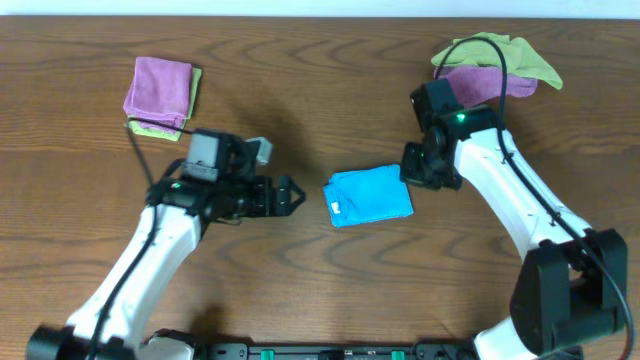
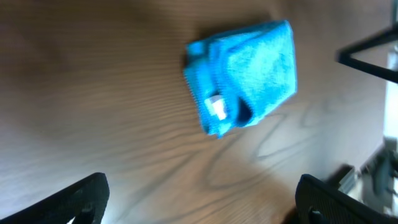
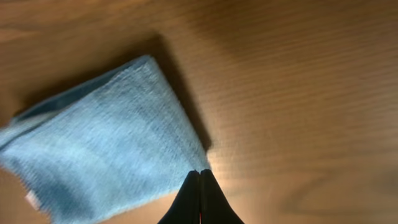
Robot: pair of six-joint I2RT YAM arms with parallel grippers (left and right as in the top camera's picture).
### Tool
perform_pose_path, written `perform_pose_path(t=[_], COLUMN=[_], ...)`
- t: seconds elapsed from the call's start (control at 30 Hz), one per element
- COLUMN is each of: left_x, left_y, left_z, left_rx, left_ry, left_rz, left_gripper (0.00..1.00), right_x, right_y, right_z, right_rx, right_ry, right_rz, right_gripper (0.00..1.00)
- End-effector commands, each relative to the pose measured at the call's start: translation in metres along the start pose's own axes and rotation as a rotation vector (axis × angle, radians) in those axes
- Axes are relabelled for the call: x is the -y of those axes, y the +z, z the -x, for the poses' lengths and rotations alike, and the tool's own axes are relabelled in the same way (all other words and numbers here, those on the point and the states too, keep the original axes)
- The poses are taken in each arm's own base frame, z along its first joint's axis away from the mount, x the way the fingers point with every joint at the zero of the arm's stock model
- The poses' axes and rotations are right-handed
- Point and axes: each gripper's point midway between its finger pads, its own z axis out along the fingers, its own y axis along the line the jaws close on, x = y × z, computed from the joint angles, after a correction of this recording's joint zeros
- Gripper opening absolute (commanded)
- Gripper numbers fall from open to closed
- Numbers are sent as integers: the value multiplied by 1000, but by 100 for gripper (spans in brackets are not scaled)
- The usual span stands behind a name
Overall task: Fold the cloth
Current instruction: 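Grasp the folded blue cloth with the left gripper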
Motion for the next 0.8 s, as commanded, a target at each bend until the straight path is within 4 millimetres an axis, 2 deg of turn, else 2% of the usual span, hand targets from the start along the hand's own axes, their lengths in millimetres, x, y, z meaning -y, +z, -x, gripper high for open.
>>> perform_pose_path(t=[0.0,0.17,0.3,0.47,0.6,0.77], left_x=[15,5,-3,-6,-3,-4], left_y=[28,70,90,101,109,120], left_z=[-11,-19,-19,-17,-16,-20], left_rx=[-85,-138,-152,-151,-144,-159], left_ry=[1,-32,-75,-114,-142,-167], left_rz=[-71,-23,-21,-32,-40,-39], left_gripper=[95,95,95,95,95,95], right_x=[10,14,10,5,-14,-40], right_y=[18,38,53,75,88,94], right_z=[-5,0,6,6,-1,-17], right_rx=[-36,-28,-22,-52,-105,-172], right_ry=[38,74,75,86,84,46], right_rz=[25,51,55,69,150,230], right_gripper=[1,1,1,2,2,1])
